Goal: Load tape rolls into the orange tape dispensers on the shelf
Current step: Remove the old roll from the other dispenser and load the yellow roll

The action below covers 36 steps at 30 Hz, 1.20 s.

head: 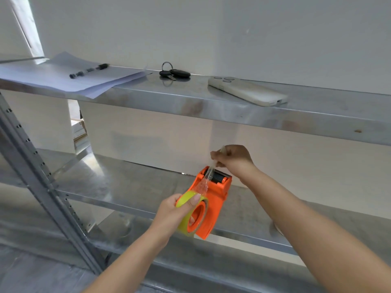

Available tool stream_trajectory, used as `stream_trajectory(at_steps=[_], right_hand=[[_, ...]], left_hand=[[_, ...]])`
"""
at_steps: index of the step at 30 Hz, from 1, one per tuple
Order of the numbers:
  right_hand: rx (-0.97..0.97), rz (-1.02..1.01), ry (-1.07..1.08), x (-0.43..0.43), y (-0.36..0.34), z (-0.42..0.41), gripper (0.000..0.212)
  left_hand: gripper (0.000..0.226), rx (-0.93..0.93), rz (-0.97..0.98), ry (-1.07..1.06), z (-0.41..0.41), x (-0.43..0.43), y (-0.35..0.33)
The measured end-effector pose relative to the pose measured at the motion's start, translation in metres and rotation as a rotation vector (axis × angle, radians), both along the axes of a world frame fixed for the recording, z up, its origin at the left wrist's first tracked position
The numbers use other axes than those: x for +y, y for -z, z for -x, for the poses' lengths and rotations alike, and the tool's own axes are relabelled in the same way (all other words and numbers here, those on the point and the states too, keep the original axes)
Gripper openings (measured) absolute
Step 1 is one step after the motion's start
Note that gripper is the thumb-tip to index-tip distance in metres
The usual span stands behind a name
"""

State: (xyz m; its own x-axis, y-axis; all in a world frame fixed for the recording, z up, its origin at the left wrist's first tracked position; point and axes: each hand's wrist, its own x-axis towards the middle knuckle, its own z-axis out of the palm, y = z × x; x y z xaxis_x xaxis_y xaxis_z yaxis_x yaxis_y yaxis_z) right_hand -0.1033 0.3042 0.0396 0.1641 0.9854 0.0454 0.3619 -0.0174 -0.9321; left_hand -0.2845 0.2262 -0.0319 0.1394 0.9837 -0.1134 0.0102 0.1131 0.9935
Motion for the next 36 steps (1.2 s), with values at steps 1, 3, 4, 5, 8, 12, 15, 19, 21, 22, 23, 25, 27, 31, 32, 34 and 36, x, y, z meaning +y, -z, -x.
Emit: stream_trajectory(at_steps=[1, 3, 4, 5, 8, 12, 15, 19, 21, 22, 23, 25, 27, 31, 32, 34, 36], right_hand=[[0.005, -0.017, 0.008, 0.001, -0.001, -0.001, 0.041], [0.009, -0.044, 0.023, 0.003, -0.003, -0.004, 0.039], [0.021, -0.057, 0.034, 0.004, -0.004, -0.005, 0.039], [0.047, -0.070, 0.047, 0.005, -0.004, -0.006, 0.042], [0.117, -0.090, 0.080, 0.006, -0.003, -0.012, 0.039], [0.136, -0.091, 0.127, 0.006, -0.001, -0.018, 0.025], [0.183, -0.148, 0.196, 0.007, 0.000, -0.025, 0.041], [0.255, 0.019, 0.151, 0.004, 0.009, -0.036, 0.030], [0.400, 0.215, 0.078, -0.003, 0.022, -0.033, 0.015], [0.458, 0.282, 0.065, -0.007, 0.030, -0.030, 0.018], [0.480, 0.318, 0.056, -0.009, 0.038, -0.025, 0.020], [0.524, 0.333, 0.000, -0.017, 0.050, -0.012, 0.020], [0.750, 0.387, -0.073, -0.029, 0.058, 0.002, 0.017], [1.234, 0.525, -0.115, -0.045, 0.068, 0.020, 0.033], [1.266, 0.511, -0.116, -0.048, 0.070, 0.023, 0.030], [1.299, 0.469, -0.117, -0.051, 0.076, 0.026, 0.031], [1.259, 0.418, -0.121, -0.054, 0.081, 0.027, 0.037]], left_hand=[[0.045, 0.012, -0.002, 0.011, 0.001, 0.001, -0.002], [0.049, 0.036, -0.005, 0.039, 0.000, 0.003, -0.007], [0.051, 0.038, -0.005, 0.049, 0.000, 0.004, -0.009], [0.053, 0.038, -0.005, 0.056, 0.000, 0.005, -0.012], [0.050, 0.037, -0.004, 0.066, 0.000, 0.004, -0.016], [0.049, 0.063, -0.023, 0.089, -0.001, 0.005, -0.019], [0.040, 0.143, -0.037, 0.082, 0.000, 0.007, -0.019], [0.032, 0.103, -0.077, 0.019, 0.006, 0.002, -0.014], [0.028, 0.069, -0.100, 0.005, 0.006, 0.000, -0.013], [0.027, 0.046, -0.102, 0.000, 0.006, -0.001, -0.013], [0.026, 0.022, -0.098, -0.005, 0.005, -0.001, -0.013], [0.024, -0.037, -0.072, -0.017, 0.006, -0.001, -0.012], [0.023, -0.089, -0.037, -0.025, 0.006, 0.000, -0.009], [0.024, -0.173, 0.048, -0.030, 0.005, -0.002, -0.002], [0.023, -0.195, 0.065, -0.030, 0.006, -0.003, -0.001], [0.021, -0.233, 0.101, -0.022, 0.008, -0.004, 0.001], [0.021, -0.267, 0.141, -0.015, 0.012, -0.004, 0.003]])
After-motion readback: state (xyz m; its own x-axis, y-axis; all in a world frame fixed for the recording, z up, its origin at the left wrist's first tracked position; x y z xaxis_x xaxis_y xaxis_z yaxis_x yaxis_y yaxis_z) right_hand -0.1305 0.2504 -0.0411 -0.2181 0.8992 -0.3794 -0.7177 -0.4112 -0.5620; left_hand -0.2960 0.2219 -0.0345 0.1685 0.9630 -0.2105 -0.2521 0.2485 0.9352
